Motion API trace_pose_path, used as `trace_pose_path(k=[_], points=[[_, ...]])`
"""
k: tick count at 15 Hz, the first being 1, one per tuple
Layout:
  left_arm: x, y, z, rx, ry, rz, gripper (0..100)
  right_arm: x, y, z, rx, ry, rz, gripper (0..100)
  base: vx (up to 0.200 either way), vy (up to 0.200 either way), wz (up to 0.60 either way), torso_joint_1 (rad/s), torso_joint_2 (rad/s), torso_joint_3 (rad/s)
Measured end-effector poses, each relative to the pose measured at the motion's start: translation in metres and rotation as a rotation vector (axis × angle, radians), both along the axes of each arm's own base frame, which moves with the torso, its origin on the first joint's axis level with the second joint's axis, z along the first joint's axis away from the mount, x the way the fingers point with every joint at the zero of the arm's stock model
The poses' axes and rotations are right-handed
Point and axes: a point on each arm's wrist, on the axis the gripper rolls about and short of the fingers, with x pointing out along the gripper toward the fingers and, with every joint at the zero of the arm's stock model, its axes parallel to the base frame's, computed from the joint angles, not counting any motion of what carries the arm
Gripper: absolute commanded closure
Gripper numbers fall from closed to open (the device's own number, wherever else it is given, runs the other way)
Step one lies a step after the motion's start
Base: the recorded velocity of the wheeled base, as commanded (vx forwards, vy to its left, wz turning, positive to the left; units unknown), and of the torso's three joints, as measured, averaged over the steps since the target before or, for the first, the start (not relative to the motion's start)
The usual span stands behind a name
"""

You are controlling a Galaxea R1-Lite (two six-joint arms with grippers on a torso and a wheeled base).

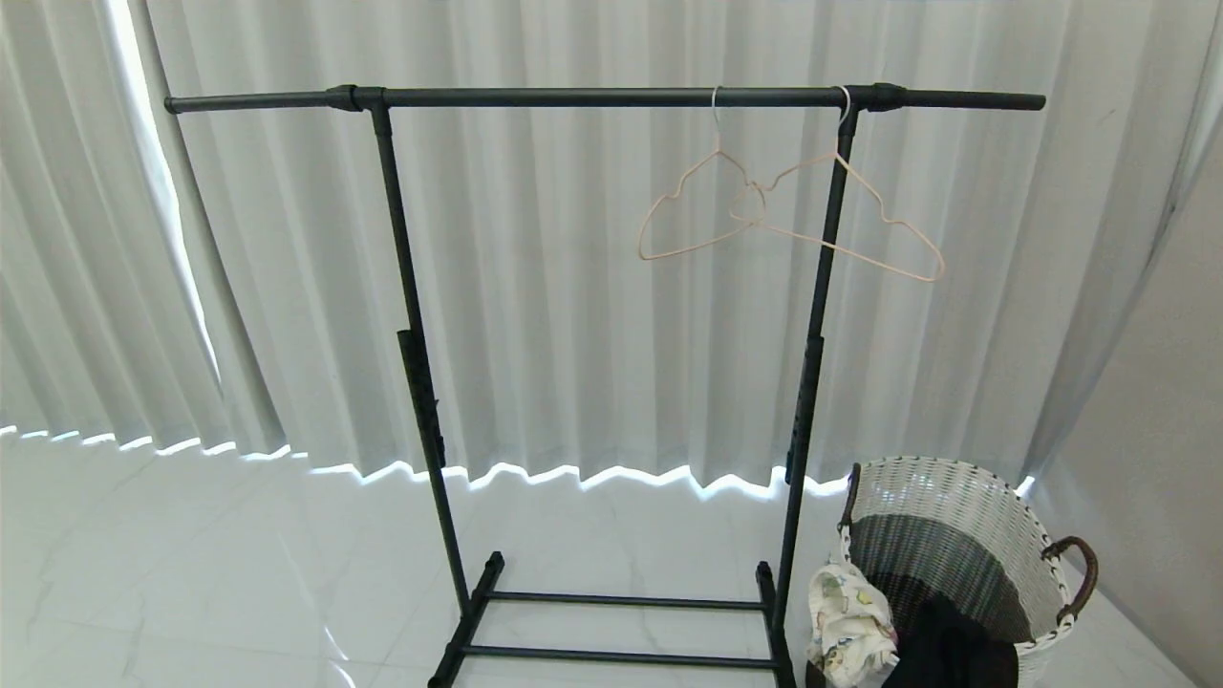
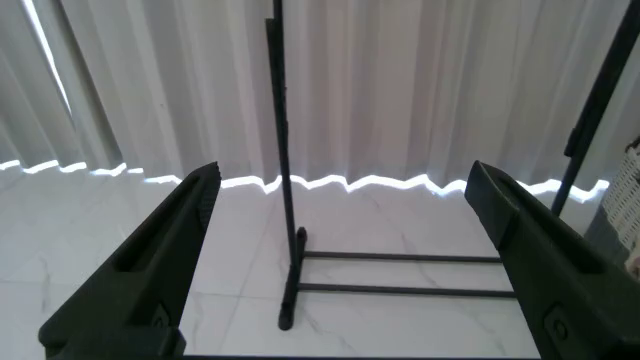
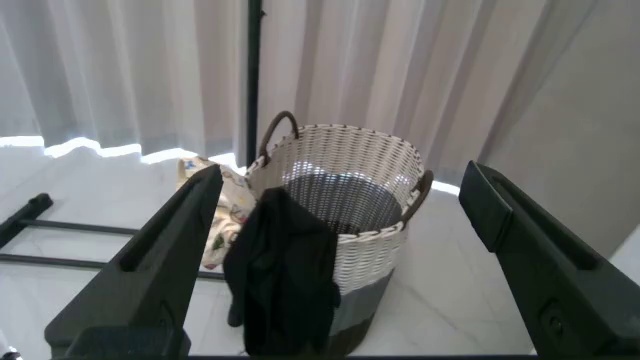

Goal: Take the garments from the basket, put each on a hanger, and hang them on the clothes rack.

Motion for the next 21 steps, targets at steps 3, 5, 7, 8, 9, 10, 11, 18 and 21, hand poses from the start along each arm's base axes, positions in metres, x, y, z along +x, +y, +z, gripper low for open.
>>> trace_pose_path(k=[3, 5, 7, 8, 9, 10, 11, 18, 21], points=[[0.0, 0.0, 0.0, -0.003, 0.0, 0.0, 0, 0.0, 0.0, 0.0, 0.001, 0.0, -0.001, 0, 0.067, 0.0, 0.0, -0.001, 0.0, 0.001], [0.0, 0.0, 0.0002, -0.003, -0.001, 0.0, 0, 0.0, 0.0, 0.0, 0.001, 0.0, 0.0, 0, 0.2, 0.0, 0.0, -0.005, 0.0, 0.005], [-0.0001, 0.0, 0.0003, -0.004, -0.001, 0.0, 0, 0.0, 0.0, 0.0, 0.004, 0.001, 0.0, 0, 0.2, 0.0, 0.0, -0.002, 0.0, 0.002], [-0.0001, 0.0, 0.0003, -0.005, -0.001, 0.0, 0, 0.0, 0.0, 0.0, 0.009, 0.001, 0.0, 0, 0.2, 0.0, 0.0, 0.002, 0.0, 0.002], [-0.0001, 0.0, 0.0003, -0.006, -0.001, 0.0, 0, 0.0, 0.0, -0.0001, 0.012, 0.002, 0.0, 0, 0.2, 0.0, 0.0, -0.002, 0.01, -0.002], [0.0, 0.0, 0.0002, -0.006, -0.001, 0.001, 0, 0.0, 0.0, -0.0001, 0.013, 0.002, 0.0, 0, 0.0, 0.0, 0.0, 0.0, 0.0, 0.0], [0.0, 0.0, 0.0002, -0.008, -0.001, 0.001, 0, 0.0, 0.0, -0.0001, 0.013, 0.002, 0.0, 0, 0.0, 0.0, 0.0, 0.0, 0.0, 0.0], [0.0, 0.0, 0.0003, -0.013, -0.002, 0.001, 0, 0.0006, -0.0001, 0.0002, -0.022, 0.006, 0.006, 0, 0.0, 0.0, 0.0, 0.0, 0.0, 0.0], [0.0, 0.0, 0.0003, -0.013, -0.002, 0.002, 0, 0.0029, -0.0006, 0.0009, -0.022, 0.036, 0.032, 0, 0.0, 0.0, 0.0, 0.0, 0.0, 0.0]])
